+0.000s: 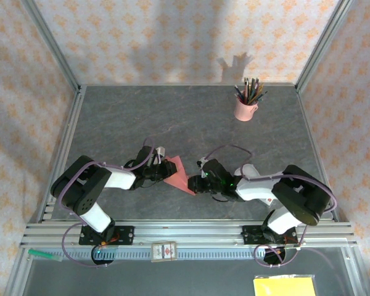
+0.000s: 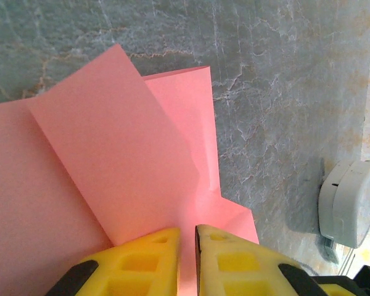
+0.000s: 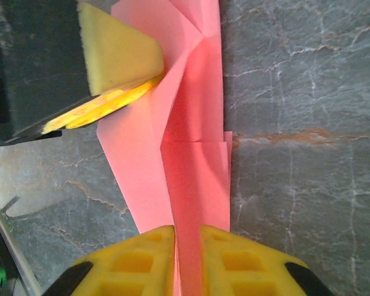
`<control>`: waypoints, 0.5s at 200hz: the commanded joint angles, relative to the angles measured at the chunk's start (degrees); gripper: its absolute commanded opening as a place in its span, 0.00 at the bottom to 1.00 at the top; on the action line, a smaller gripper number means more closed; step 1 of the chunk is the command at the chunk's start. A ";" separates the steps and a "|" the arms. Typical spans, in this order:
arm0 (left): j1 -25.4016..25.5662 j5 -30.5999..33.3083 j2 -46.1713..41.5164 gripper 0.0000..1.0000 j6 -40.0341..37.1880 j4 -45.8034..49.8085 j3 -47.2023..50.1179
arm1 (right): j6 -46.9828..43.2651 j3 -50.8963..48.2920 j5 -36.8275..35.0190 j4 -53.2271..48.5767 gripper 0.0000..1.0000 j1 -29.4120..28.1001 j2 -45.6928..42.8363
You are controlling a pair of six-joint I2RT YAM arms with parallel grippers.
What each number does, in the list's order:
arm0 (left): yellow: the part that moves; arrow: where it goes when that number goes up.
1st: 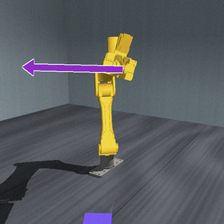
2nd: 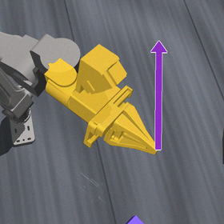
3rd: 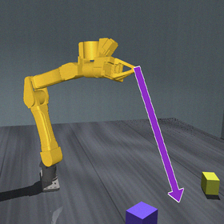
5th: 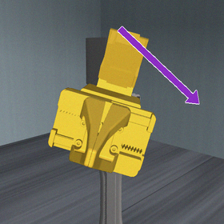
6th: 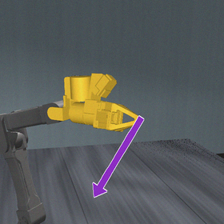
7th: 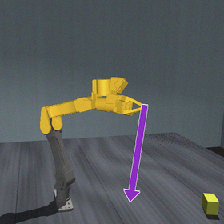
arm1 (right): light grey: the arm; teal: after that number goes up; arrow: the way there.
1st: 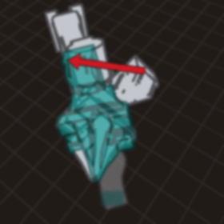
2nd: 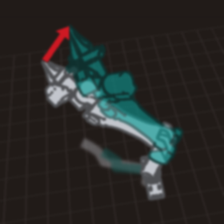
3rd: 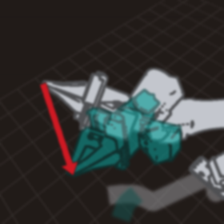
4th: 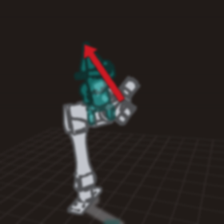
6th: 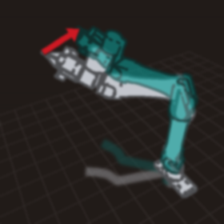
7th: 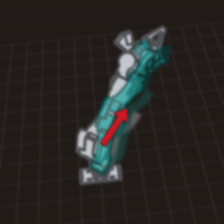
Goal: Fold a paper plane with a square sheet of paper (pick it up from the middle)
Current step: Fourth fold the wing at the center of the table.
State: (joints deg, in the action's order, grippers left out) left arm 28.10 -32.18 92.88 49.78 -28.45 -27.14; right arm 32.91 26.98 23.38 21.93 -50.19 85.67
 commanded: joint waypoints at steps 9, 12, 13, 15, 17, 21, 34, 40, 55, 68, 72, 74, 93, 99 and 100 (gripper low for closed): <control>-0.97 3.36 1.52 0.19 -1.79 4.89 1.21 | -2.92 1.82 -3.08 -4.58 0.20 0.30 -4.54; -1.01 3.31 1.54 0.19 -1.79 4.90 1.21 | -3.11 1.87 -3.20 -4.68 0.20 0.28 -4.95; -0.97 3.29 1.53 0.19 -1.79 4.90 1.21 | -3.15 1.86 -3.27 -4.74 0.20 0.32 -5.10; -0.97 3.27 1.54 0.19 -1.72 4.89 1.21 | -3.19 1.91 -3.36 -4.78 0.20 0.33 -5.32; -0.99 3.27 1.45 0.19 -1.77 4.94 1.21 | -3.28 2.04 -3.48 -4.86 0.20 0.29 -5.57; -1.01 3.33 1.45 0.19 -1.79 4.94 1.21 | -3.52 2.08 -3.66 -4.99 0.20 0.29 -5.99; -1.03 3.36 1.37 0.19 -1.88 5.13 1.22 | -4.18 2.47 -3.25 -4.90 0.21 0.35 -6.89; -1.02 3.31 1.34 0.19 -1.80 5.11 1.21 | -4.32 2.67 -2.64 -4.80 0.21 0.33 -6.92; -1.03 3.36 1.17 0.19 -1.79 5.15 1.21 | -4.71 3.45 -0.08 -3.84 0.21 0.22 -6.12; -0.98 3.44 1.06 0.19 -1.79 5.31 1.21 | -5.08 4.35 1.38 -3.53 0.20 -0.17 -5.12; -0.94 3.45 1.07 0.19 -1.77 5.37 1.21 | -5.28 4.62 1.69 -3.35 0.20 -0.46 -4.85; -0.98 3.45 1.05 0.19 -1.79 5.34 1.21 | -5.34 4.71 1.76 -3.31 0.20 -0.61 -4.73; -0.98 3.43 1.09 0.19 -1.79 5.42 1.21 | -6.32 6.13 2.65 -3.06 0.19 -2.15 -3.14; -1.04 3.44 1.05 0.19 -1.88 5.55 1.21 | -6.65 6.68 2.62 -3.41 0.18 -2.69 -2.45; -1.03 3.44 1.02 0.19 -1.88 5.53 1.21 | -6.73 6.81 2.63 -3.49 0.18 -2.75 -2.27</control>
State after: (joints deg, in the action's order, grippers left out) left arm 28.10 -32.18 92.88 49.76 -28.38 -27.16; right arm 28.60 31.07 24.36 18.41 -51.00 81.06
